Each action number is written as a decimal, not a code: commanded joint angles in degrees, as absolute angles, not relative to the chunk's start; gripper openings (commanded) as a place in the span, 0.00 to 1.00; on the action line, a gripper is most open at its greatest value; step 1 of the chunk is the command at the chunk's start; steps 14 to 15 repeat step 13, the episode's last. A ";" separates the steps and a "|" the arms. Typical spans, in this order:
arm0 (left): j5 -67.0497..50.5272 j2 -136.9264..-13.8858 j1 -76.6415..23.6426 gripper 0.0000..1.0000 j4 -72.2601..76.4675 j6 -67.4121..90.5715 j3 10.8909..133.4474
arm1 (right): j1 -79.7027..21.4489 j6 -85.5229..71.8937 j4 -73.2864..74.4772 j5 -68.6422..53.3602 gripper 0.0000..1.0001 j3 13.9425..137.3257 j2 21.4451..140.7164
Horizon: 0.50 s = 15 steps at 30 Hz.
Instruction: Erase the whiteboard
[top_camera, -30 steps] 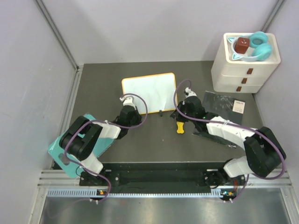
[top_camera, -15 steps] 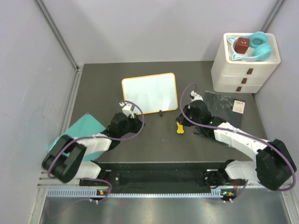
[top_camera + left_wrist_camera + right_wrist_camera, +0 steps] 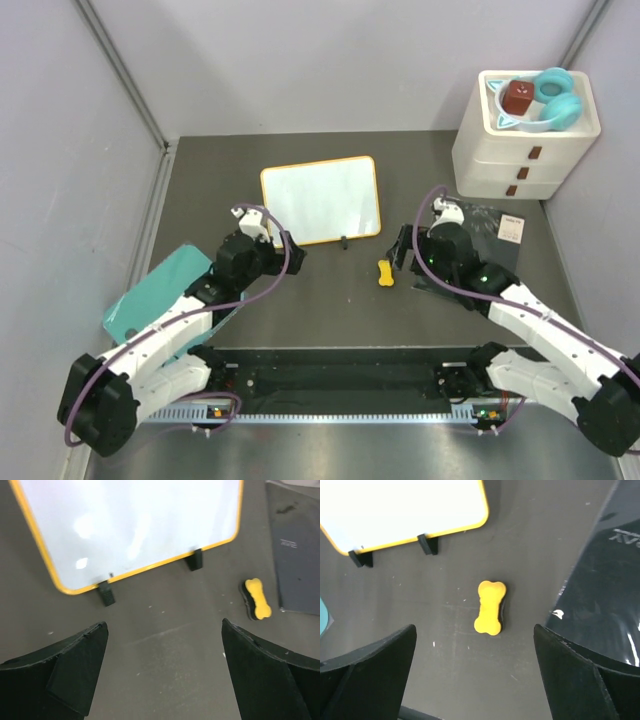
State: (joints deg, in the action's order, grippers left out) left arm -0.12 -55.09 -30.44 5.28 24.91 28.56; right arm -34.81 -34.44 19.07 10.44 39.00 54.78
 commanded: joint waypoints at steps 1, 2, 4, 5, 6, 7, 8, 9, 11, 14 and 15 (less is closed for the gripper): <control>7.20 -53.61 -30.06 0.99 -3.42 23.91 31.90 | -35.42 -30.16 24.34 17.39 0.99 41.39 50.89; 7.90 -54.22 -29.97 0.99 -4.12 23.56 31.99 | -35.42 -29.54 25.04 19.40 0.99 42.01 50.54; 8.96 -55.36 -29.80 0.99 -5.97 23.20 33.04 | -35.42 -28.22 26.36 21.09 0.99 44.29 50.54; 8.70 -56.42 -29.79 0.99 -7.02 22.59 33.31 | -35.33 -27.78 27.32 22.57 0.99 44.99 50.62; 8.61 -56.77 -29.79 0.99 -7.38 22.50 33.48 | -35.33 -27.25 27.68 23.46 0.99 46.13 50.62; 8.79 -56.95 -29.79 0.99 -7.47 22.41 33.23 | -35.33 -26.99 27.86 24.08 0.99 46.58 50.62; 9.05 -56.69 -29.79 0.99 -7.47 22.41 33.05 | -35.33 -26.63 28.38 25.65 0.99 46.93 50.62; 9.14 -56.52 -29.71 0.99 -6.60 22.24 32.26 | -35.33 -26.63 28.65 26.53 0.99 47.46 50.62; 8.88 -56.16 -29.45 0.99 -6.15 22.50 31.73 | -35.16 -26.54 29.00 29.51 0.99 47.55 50.54; 9.75 -55.55 -29.36 0.99 -5.45 22.76 30.76 | -34.81 -26.80 28.74 32.07 0.99 47.02 50.62; 9.75 -55.55 -29.36 0.99 -5.45 22.76 30.76 | -34.81 -26.80 28.74 32.07 0.99 47.02 50.62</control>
